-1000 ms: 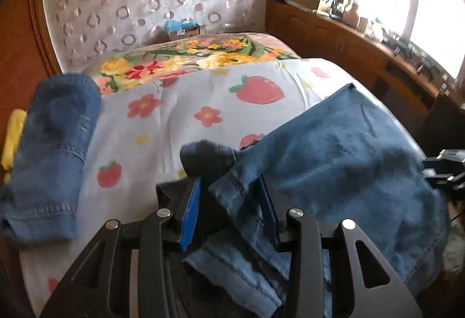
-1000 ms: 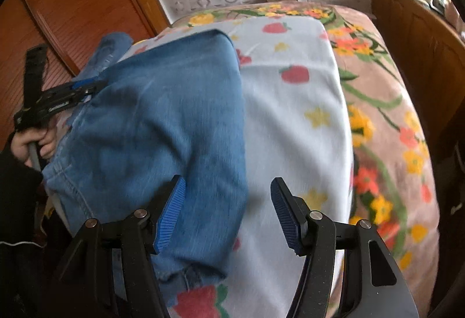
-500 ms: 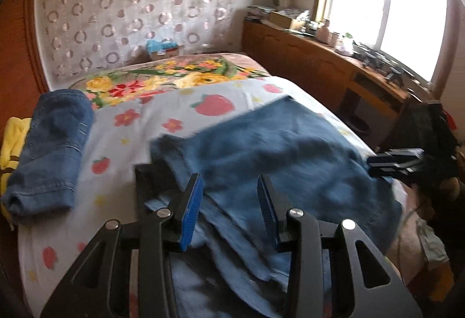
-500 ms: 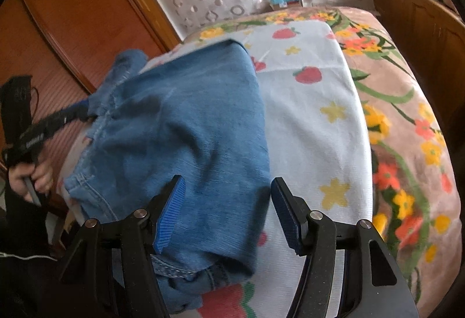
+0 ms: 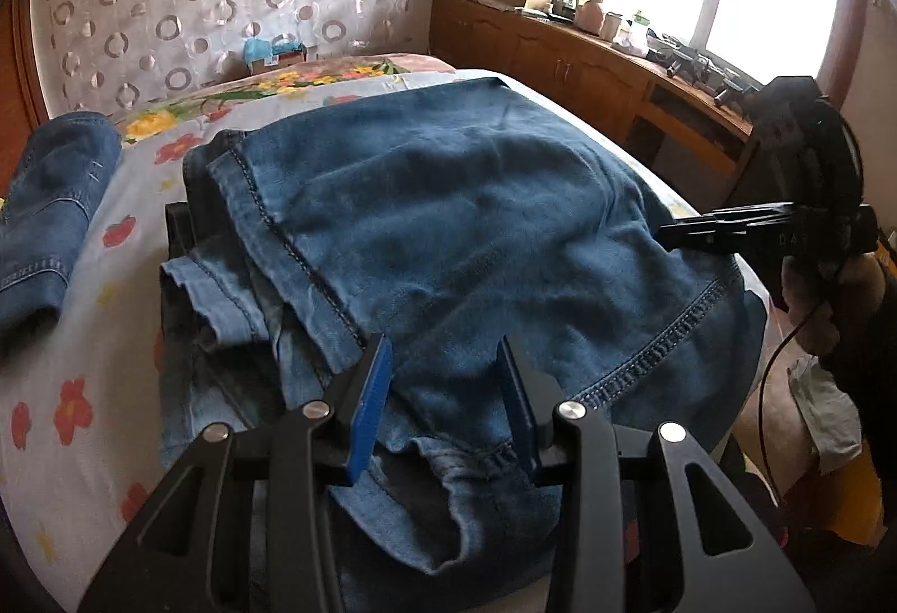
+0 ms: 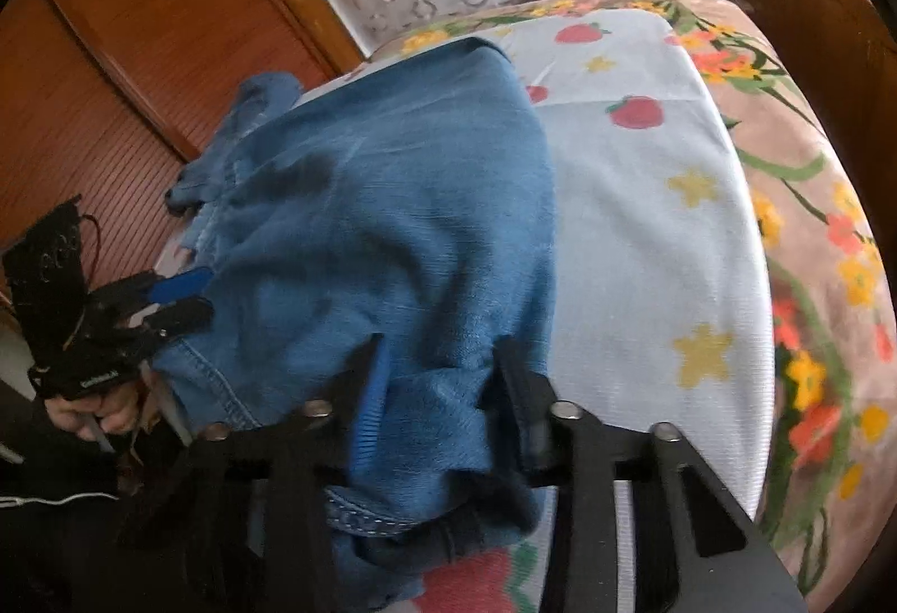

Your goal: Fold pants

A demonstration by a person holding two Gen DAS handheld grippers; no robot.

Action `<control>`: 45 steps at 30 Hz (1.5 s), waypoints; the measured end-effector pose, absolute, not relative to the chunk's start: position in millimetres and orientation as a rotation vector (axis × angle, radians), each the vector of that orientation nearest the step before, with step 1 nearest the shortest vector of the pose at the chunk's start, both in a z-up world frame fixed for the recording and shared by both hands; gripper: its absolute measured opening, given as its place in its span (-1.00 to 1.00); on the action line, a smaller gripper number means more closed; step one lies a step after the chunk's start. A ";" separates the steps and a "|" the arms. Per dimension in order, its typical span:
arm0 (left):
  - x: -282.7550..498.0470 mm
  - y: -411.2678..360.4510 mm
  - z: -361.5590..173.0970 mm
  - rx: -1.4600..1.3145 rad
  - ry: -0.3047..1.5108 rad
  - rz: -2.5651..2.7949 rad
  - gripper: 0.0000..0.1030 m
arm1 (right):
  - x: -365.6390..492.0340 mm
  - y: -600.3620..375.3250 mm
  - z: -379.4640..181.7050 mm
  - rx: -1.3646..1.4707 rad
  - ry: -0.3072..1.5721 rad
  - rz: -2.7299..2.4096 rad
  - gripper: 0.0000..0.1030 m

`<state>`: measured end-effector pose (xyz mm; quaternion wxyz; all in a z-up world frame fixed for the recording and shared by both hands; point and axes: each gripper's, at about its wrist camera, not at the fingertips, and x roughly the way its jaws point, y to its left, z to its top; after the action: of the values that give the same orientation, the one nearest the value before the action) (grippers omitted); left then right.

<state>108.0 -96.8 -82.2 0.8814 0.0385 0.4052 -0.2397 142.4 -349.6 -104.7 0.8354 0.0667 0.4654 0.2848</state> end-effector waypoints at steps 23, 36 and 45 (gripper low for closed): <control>54.0 57.7 -33.9 -0.064 0.694 -0.259 -0.27 | 92.4 -150.3 -5.9 -0.033 0.744 0.858 -0.88; 49.3 97.5 -35.6 -0.105 0.680 -0.176 -0.27 | 90.8 -64.2 -97.4 -0.124 0.912 0.930 -0.87; 44.6 77.8 -23.1 -0.093 0.652 -0.229 -0.27 | 74.2 -114.6 -33.3 -0.124 0.764 0.867 -0.07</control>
<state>44.6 77.8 -23.1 0.9398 -0.0458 0.3196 -0.1121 74.2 -114.6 -33.3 0.8358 -0.0584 0.3609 0.4097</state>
